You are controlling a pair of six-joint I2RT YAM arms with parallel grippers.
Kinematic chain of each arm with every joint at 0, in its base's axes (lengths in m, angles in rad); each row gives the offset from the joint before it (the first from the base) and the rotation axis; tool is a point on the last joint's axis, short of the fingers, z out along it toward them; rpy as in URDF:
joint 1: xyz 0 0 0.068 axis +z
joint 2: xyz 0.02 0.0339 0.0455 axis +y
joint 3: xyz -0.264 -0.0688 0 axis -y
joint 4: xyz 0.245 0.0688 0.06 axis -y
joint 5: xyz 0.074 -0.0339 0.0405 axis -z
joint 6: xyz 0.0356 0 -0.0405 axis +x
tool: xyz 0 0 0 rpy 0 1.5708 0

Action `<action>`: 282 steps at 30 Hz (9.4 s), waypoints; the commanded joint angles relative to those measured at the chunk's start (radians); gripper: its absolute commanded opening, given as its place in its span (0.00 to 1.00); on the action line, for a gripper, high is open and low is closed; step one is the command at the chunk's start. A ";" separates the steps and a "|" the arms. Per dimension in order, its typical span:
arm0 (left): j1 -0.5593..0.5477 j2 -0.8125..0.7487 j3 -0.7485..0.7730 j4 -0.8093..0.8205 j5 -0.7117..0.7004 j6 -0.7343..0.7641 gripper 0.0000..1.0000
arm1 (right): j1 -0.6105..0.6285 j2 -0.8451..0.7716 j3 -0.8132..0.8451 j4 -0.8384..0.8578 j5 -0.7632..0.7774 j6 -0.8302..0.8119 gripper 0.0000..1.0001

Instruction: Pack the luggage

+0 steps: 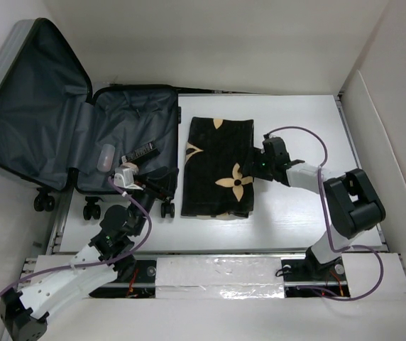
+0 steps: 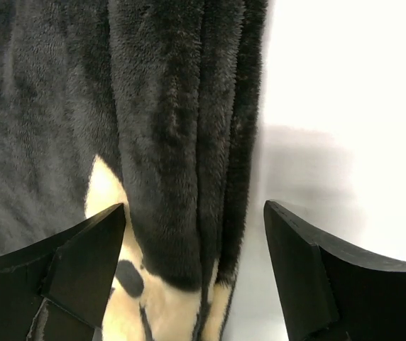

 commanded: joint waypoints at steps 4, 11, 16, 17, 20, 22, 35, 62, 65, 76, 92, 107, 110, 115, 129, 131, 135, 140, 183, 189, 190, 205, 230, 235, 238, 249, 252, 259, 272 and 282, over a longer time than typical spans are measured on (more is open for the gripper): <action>-0.005 0.025 0.058 0.056 0.032 0.015 0.49 | -0.025 0.083 -0.022 0.184 -0.187 0.063 0.62; -0.005 0.129 0.102 0.045 0.090 0.025 0.52 | -0.126 0.045 -0.041 0.228 -0.203 0.095 0.02; -0.005 0.284 0.182 0.002 0.160 0.009 0.54 | -0.251 -0.004 0.018 0.119 -0.201 0.005 0.00; -0.005 0.333 0.200 0.008 0.180 0.001 0.54 | -0.290 -0.006 0.034 0.101 -0.175 -0.015 0.00; -0.005 0.434 0.248 -0.007 0.215 -0.031 0.53 | -0.372 0.003 0.038 0.073 -0.173 -0.075 0.03; -0.005 0.485 0.277 -0.019 0.238 -0.037 0.48 | -0.412 0.005 0.022 0.082 -0.195 -0.089 0.09; -0.016 0.960 0.600 -0.109 0.279 -0.071 0.02 | -0.453 -0.285 0.009 0.004 -0.040 -0.117 1.00; 0.147 1.763 1.244 -0.358 0.413 -0.129 0.83 | -0.188 -0.785 -0.148 0.039 -0.178 -0.131 0.43; 0.161 1.789 1.236 -0.303 0.479 -0.142 0.81 | -0.167 -0.788 -0.151 0.042 -0.169 -0.135 0.44; 0.170 1.857 1.322 -0.274 0.525 -0.145 0.71 | -0.067 -0.776 -0.137 0.060 -0.126 -0.118 0.44; 0.181 1.767 1.340 -0.283 0.616 -0.073 0.00 | 0.007 -0.900 -0.100 0.022 -0.033 -0.106 0.44; 0.349 1.483 1.658 -0.683 0.616 0.133 0.00 | -0.024 -0.992 -0.166 0.027 -0.058 -0.115 0.45; 0.421 1.429 1.705 -0.743 0.633 0.139 0.00 | -0.036 -1.006 -0.182 0.034 -0.094 -0.111 0.45; 0.570 1.354 1.738 -0.837 0.662 0.130 0.00 | -0.036 -1.027 -0.197 0.037 -0.126 -0.112 0.45; 1.055 1.130 1.203 -0.711 0.648 0.142 0.00 | -0.016 -1.060 -0.202 0.028 -0.135 -0.128 0.45; 1.090 1.131 1.173 -0.702 0.644 0.163 0.00 | -0.006 -1.057 -0.203 0.031 -0.138 -0.131 0.45; 1.135 1.154 1.205 -0.743 0.512 0.213 0.00 | 0.004 -1.040 -0.203 0.034 -0.152 -0.131 0.45; 1.135 1.202 1.308 -0.788 0.478 0.222 0.00 | 0.013 -1.020 -0.206 0.039 -0.154 -0.134 0.45; 1.106 0.516 0.853 -1.165 -0.633 0.050 0.82 | 0.179 -0.934 -0.177 0.013 -0.141 -0.223 0.40; 1.207 0.665 1.010 -1.234 -0.541 0.026 0.78 | 0.199 -0.943 -0.182 0.008 -0.131 -0.227 0.42; 1.207 0.674 1.024 -1.232 -0.545 0.032 0.77 | 0.208 -0.941 -0.182 0.008 -0.125 -0.230 0.42; 1.207 0.789 1.158 -1.180 -0.439 0.078 0.35 | 0.235 -0.906 -0.168 -0.029 -0.045 -0.240 0.42; 0.848 0.291 0.796 -0.713 0.678 0.173 0.00 | 0.235 -0.791 -0.173 -0.019 0.110 -0.197 0.42; 0.848 0.242 0.634 -0.720 1.133 0.199 0.14 | 0.235 -0.748 -0.162 -0.019 0.107 -0.200 0.42; 0.848 0.182 0.539 -0.749 1.263 0.222 0.79 | 0.235 -0.739 -0.165 -0.019 0.119 -0.200 0.43; 0.848 0.135 0.663 -0.705 0.954 0.060 0.64 | 0.235 -0.701 -0.173 0.021 0.135 -0.200 0.00; 0.848 0.274 0.728 -0.702 0.660 -0.013 0.31 | 0.235 -0.698 -0.176 0.028 0.135 -0.203 0.00; 0.943 0.586 0.949 -0.731 0.240 -0.103 0.25 | 0.245 -0.685 -0.174 0.057 0.127 -0.198 0.01; 1.236 1.005 1.164 -0.788 0.119 -0.013 0.36 | 0.274 -0.308 0.071 0.145 0.124 -0.161 0.11; 1.204 1.173 0.997 -0.734 0.211 -0.057 0.36 | 0.274 0.181 0.493 0.082 0.184 -0.158 0.20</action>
